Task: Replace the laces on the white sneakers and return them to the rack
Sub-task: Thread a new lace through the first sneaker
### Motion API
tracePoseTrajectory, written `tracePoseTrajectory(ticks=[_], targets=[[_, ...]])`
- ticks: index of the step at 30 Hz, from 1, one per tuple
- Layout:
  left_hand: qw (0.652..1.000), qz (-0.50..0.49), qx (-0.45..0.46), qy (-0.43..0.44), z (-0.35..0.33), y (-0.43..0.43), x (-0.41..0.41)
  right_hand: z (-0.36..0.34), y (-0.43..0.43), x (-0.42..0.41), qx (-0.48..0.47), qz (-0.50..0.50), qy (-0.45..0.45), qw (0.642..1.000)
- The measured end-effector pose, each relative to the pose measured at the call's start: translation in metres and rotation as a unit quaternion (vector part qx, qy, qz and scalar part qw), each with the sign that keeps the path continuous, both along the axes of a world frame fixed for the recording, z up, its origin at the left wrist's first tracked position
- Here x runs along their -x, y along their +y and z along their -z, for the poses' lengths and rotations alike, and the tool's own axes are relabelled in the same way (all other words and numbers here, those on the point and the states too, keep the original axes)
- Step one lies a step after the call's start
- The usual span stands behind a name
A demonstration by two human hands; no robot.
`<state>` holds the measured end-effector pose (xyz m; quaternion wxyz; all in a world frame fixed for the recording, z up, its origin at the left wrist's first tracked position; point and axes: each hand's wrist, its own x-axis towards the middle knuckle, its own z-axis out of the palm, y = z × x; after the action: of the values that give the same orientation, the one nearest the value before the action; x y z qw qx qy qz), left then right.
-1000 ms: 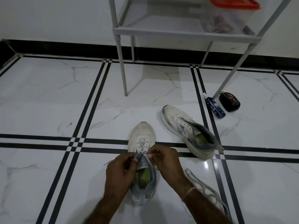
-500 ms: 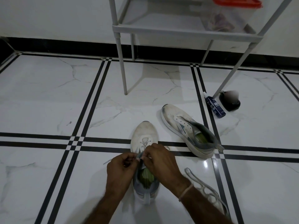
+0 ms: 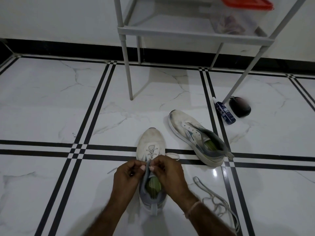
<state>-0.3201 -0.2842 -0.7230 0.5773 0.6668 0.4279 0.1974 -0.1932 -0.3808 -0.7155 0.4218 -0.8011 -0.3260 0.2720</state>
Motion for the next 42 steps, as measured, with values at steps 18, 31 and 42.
tracePoseTrajectory(ticks=[18, 31, 42], targets=[[0.996, -0.028, 0.084, 0.013, -0.011, 0.002, -0.005, -0.008, -0.017, -0.013, 0.038, -0.011, -0.120, 0.992], [0.827, -0.237, 0.437, -0.263, -0.066, 0.068, -0.005, -0.012, -0.019, -0.004, 0.050, 0.042, -0.061, 0.996], [0.982, -0.060, 0.170, -0.053, -0.042, 0.030, -0.014, -0.009, -0.020, -0.009, 0.049, 0.040, -0.064, 0.996]])
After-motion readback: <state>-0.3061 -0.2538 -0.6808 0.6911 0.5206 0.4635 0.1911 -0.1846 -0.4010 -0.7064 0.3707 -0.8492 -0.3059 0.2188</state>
